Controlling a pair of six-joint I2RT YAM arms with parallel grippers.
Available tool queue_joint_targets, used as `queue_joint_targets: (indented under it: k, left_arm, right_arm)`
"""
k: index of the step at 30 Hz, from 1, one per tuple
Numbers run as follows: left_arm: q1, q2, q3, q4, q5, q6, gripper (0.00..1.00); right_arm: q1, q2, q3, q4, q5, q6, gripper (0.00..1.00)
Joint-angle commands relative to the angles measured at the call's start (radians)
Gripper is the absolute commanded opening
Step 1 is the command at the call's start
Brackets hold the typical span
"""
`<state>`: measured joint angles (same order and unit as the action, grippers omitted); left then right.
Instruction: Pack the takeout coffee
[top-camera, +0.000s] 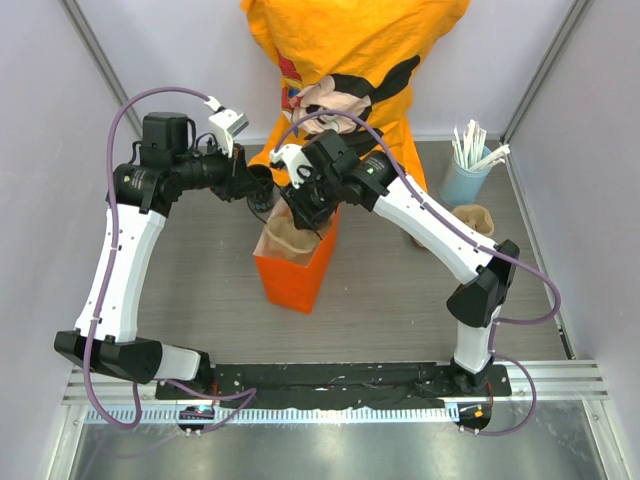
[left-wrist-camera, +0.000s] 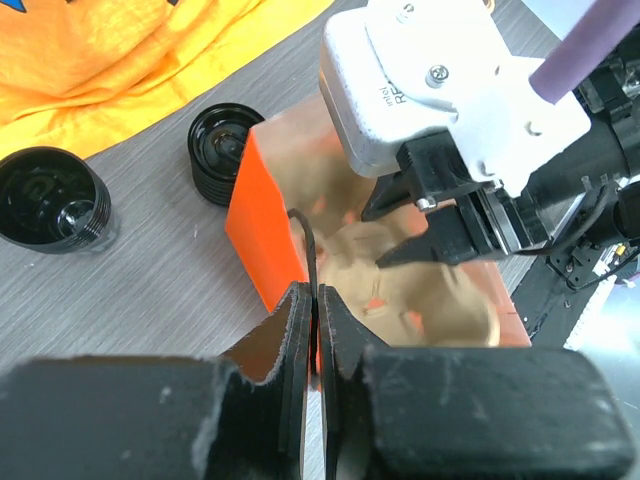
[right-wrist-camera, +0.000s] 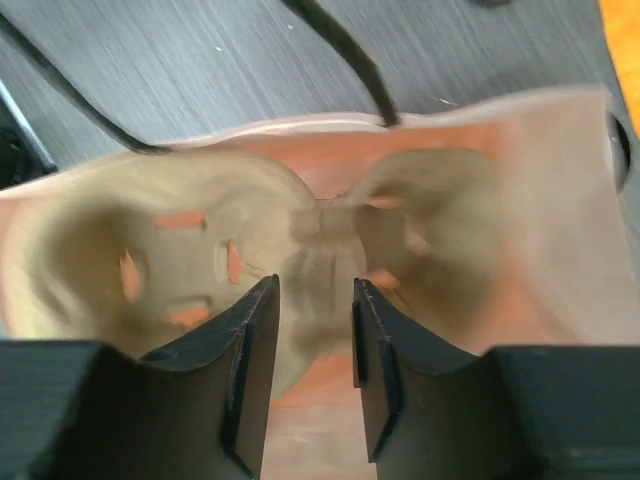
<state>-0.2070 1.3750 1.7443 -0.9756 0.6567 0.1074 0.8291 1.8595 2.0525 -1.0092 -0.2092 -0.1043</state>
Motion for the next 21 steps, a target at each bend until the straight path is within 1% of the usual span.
queue_joint_targets:
  k: [1,10,14,21]
  left_arm:
    - [0.004,-0.024,-0.009,0.032,0.041,-0.014,0.10]
    - [-0.012,-0.024,-0.042,0.026,0.047,0.003,0.10]
    - [-0.014,-0.027,-0.043,0.023,0.046,0.011,0.10]
    - [-0.014,-0.021,-0.046,0.023,0.043,0.014,0.10]
  right_arm:
    - [-0.002,0.003,0.044,-0.028,0.060,-0.075,0.18]
    - [-0.002,-0.006,0.055,-0.023,0.079,-0.135,0.18]
    - [-0.004,-0.016,0.070,-0.040,-0.004,-0.147,0.20]
    - [-0.002,-0.023,0.155,-0.074,-0.065,-0.172,0.22]
